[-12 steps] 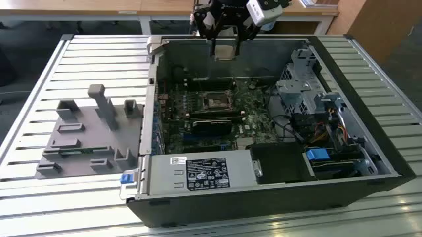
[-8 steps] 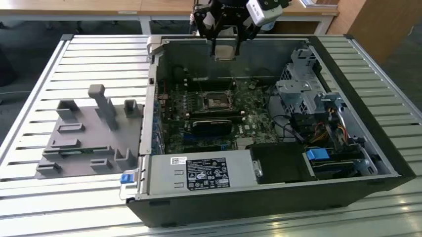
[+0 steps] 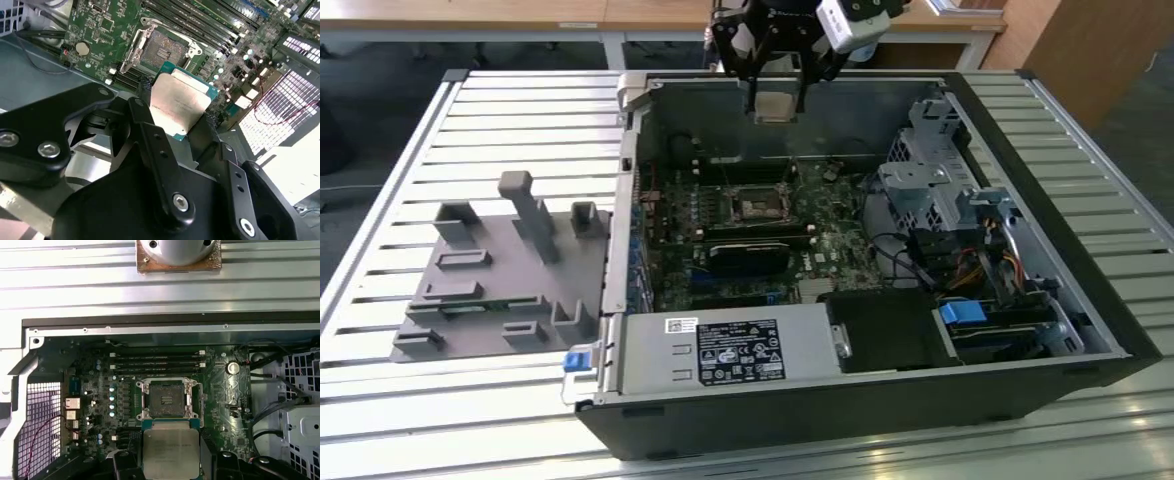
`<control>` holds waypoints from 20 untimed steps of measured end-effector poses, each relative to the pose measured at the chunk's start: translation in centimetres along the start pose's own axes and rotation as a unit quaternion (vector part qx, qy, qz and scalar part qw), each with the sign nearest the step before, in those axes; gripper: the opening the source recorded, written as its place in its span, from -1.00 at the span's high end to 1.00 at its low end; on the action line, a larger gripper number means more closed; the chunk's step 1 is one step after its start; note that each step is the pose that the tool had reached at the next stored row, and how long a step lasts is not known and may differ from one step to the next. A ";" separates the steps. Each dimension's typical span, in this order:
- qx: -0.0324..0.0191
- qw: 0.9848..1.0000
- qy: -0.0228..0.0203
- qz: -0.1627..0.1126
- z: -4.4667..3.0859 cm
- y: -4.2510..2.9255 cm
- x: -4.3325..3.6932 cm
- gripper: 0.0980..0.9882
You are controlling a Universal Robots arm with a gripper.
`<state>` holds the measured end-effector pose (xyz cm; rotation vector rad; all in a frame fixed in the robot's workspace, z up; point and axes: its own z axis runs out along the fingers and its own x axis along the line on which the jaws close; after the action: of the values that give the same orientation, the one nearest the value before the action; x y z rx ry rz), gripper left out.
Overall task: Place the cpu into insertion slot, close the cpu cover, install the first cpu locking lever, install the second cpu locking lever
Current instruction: 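Place the cpu into insertion slot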
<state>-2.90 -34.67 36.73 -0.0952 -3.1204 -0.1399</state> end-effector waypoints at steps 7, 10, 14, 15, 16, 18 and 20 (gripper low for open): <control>-0.001 0.999 -0.004 0.047 0.03 0.00 0.00 0.00; -0.001 0.998 -0.006 0.064 0.03 0.00 0.00 0.00; -0.001 0.996 -0.008 0.089 0.05 -0.01 0.00 0.00; -0.001 0.995 -0.009 0.096 0.05 -0.01 0.00 0.00; -0.001 0.995 -0.009 0.103 0.06 -0.01 0.00 0.00; -0.001 0.993 -0.011 0.118 0.07 -0.01 0.00 0.00; -0.002 0.991 -0.012 0.133 0.09 -0.01 0.00 0.00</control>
<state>-2.90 -34.67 36.64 -0.5140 -3.0918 -0.1394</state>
